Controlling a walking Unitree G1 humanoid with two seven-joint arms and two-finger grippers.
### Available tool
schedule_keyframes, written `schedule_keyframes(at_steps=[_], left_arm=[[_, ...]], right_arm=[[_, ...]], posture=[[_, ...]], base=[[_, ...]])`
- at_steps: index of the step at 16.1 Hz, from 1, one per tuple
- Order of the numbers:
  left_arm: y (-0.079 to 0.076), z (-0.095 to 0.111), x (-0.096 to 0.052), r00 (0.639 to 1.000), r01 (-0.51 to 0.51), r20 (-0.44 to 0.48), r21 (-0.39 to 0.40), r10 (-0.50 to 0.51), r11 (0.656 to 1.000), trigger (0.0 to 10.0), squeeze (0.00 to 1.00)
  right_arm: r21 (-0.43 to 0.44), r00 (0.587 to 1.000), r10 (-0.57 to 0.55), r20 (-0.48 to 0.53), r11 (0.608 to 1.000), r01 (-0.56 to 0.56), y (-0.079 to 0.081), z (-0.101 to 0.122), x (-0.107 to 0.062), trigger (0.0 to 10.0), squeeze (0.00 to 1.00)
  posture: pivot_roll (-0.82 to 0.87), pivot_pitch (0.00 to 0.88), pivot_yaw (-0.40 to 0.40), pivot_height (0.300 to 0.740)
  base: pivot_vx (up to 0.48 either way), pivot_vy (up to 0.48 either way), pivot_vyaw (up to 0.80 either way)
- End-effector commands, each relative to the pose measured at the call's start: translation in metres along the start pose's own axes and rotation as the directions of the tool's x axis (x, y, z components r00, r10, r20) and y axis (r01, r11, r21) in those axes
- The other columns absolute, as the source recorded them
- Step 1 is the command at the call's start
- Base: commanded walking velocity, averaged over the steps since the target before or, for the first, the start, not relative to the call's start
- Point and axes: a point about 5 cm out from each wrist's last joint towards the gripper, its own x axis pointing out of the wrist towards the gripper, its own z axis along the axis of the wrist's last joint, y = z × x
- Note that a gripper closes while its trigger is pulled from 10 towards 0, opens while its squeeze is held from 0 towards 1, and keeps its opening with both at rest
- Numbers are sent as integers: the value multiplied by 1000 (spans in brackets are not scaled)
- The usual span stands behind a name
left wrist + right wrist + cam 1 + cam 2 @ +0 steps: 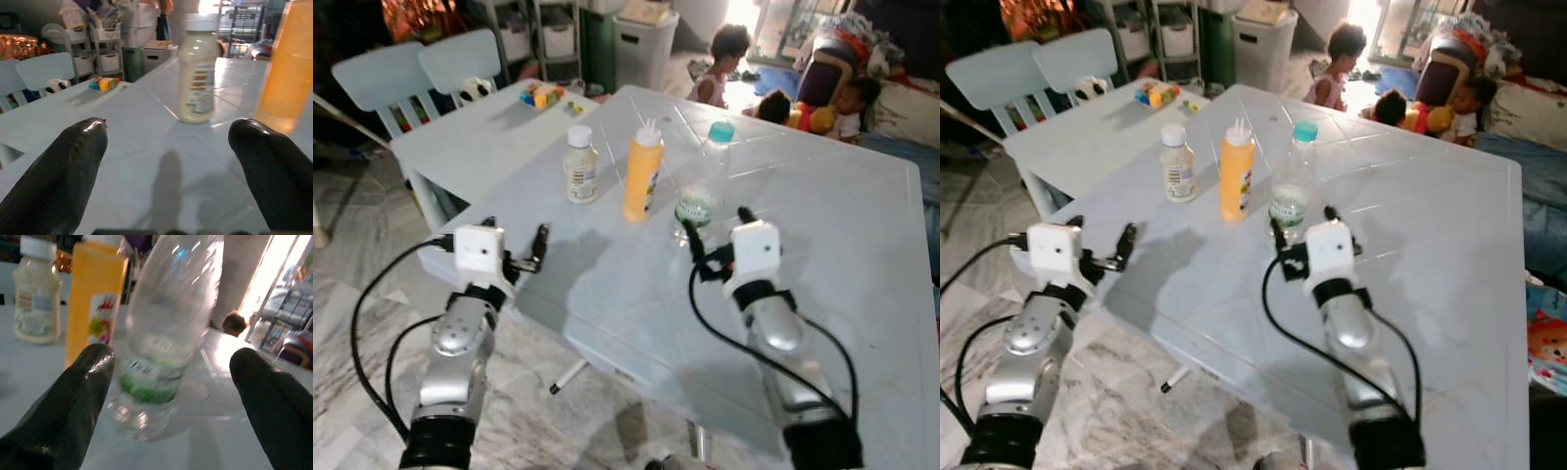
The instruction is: Restocking fridge
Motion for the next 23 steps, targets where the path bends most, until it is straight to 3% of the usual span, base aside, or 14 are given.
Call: schedule_keyframes(at_steps=[1,11,14,17,21,23], left_arm=[[-1,1,-1,1000,1,0,0,-1,1000,10000,0],[-2,1,0,1000,-6,1,6,6,1000,10000,0],[-2,2,1,1000,-4,0,6,4,1000,10000,0],[-3,1,0,1000,6,-5,7,-6,1000,10000,0],[-7,-1,-1,1000,14,-10,3,-14,1000,10000,0],[-8,-1,-2,1000,16,-9,-1,-16,1000,10000,0]], right_arm=[[-11,999,-10,33,1000,10,-7,7,5,10000,0],[-72,982,20,187,997,-6,-29,52,37,10000,0],[-50,979,42,198,998,-33,-29,56,42,10000,0],[-51,977,71,201,997,-62,-35,69,59,10000,0],[-50,985,98,140,995,-91,-36,70,73,10000,0],[-43,993,86,82,996,-83,-35,68,79,0,0]], posture=[[-31,0,-27,740],[-25,0,-25,740],[-20,0,-23,740],[-18,0,-24,740],[-12,0,-30,740],[-10,0,-34,740]], base=[[0,0,0],[0,0,0],[0,0,0],[0,0,0],[0,0,0],[0,0,0]])
